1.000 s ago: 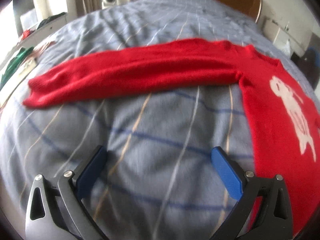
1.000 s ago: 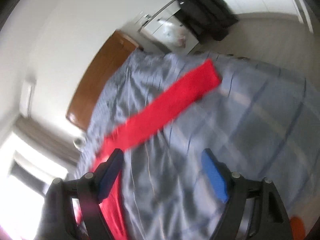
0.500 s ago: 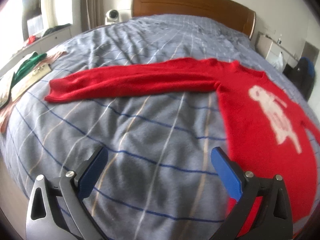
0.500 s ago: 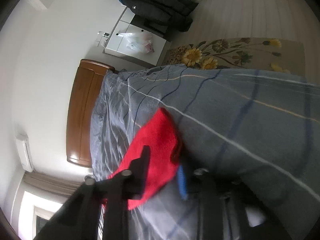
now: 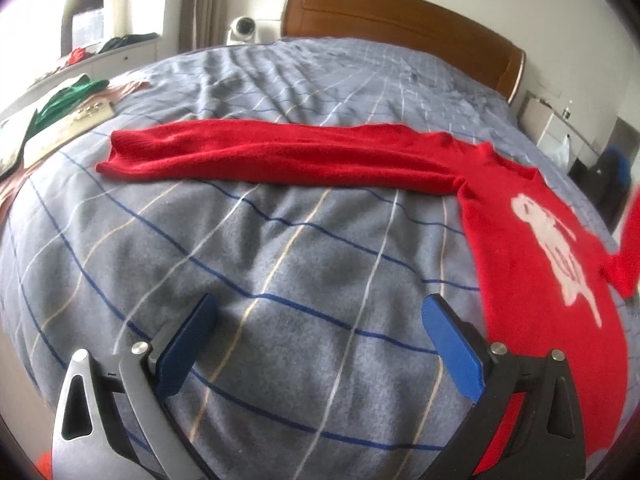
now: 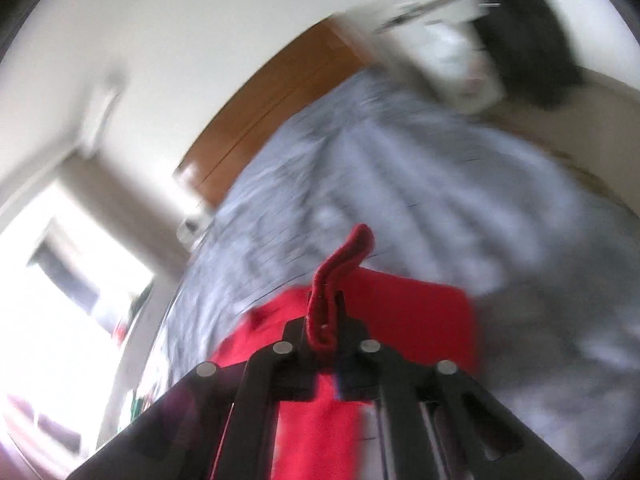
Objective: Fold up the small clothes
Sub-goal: 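Fold the held sleeve across the sweater body and open the right gripper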
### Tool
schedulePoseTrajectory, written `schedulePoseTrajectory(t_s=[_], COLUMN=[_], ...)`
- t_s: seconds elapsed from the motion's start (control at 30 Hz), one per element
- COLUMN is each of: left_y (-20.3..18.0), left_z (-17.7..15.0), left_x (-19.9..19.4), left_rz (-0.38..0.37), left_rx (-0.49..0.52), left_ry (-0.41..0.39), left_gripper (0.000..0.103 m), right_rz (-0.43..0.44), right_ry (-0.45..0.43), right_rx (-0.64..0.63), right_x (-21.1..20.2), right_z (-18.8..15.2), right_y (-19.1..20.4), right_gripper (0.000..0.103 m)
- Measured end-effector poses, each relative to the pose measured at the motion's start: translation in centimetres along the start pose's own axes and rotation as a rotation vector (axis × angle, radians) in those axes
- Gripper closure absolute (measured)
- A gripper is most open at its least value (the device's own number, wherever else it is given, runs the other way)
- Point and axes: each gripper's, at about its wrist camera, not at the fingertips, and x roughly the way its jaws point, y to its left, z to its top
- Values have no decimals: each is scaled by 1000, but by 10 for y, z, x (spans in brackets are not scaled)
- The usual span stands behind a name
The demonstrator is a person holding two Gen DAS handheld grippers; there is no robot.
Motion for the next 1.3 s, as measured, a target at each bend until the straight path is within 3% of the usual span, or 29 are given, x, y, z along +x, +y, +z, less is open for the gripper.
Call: schedulePoseTrajectory(t_s=[0.13, 0.27, 0.3, 0.33, 0.37, 0.43, 0.5, 0.57, 0.67, 0.93, 1.03, 1.13, 1.3], left_y=[1, -2, -3, -4, -4, -5, -6, -8, -13, -15, -17, -18, -21], left_z=[-3, -5, -6, -6, -6, -7, -7, -8, -9, -11, -13, -17, -22], left_x=[1, 4, 4, 5, 6, 7, 8, 10, 15, 16, 16, 15, 14], left_rz=[4, 30, 36, 41, 46, 53, 61, 73, 105, 126, 140, 146, 162], left_rx=[22, 63, 67, 71, 73, 74, 75, 83, 114, 128, 136, 139, 148], left_ry=[-1, -6, -5, -5, -4, -3, -1, 5, 13, 10, 1, -15, -35], left_gripper=[1, 1, 1, 0, 0, 0, 0, 0, 0, 0, 0, 0, 0], right_rz=[58, 146, 179, 218, 252, 318, 342, 291, 136, -417, -596, -598, -646], right_ry=[127, 251, 290, 349, 384, 394, 387, 370, 316, 87, 62, 73, 28], right_rx=[-110, -92, -56, 6, 70, 187, 221, 176, 27, -285, -322, -244, -305], right_x=[81, 154, 169, 187, 197, 201, 191, 174, 134, 4, -13, -13, -11], right_z=[-34, -86, -96, -110, -123, -144, -154, -151, -146, -156, -166, -175, -184], right_y=[78, 112, 108, 104, 100, 89, 78, 66, 41, -39, -70, -102, -102], right_gripper=[98, 93, 81, 50, 38, 34, 34, 34, 34, 34, 31, 30, 24])
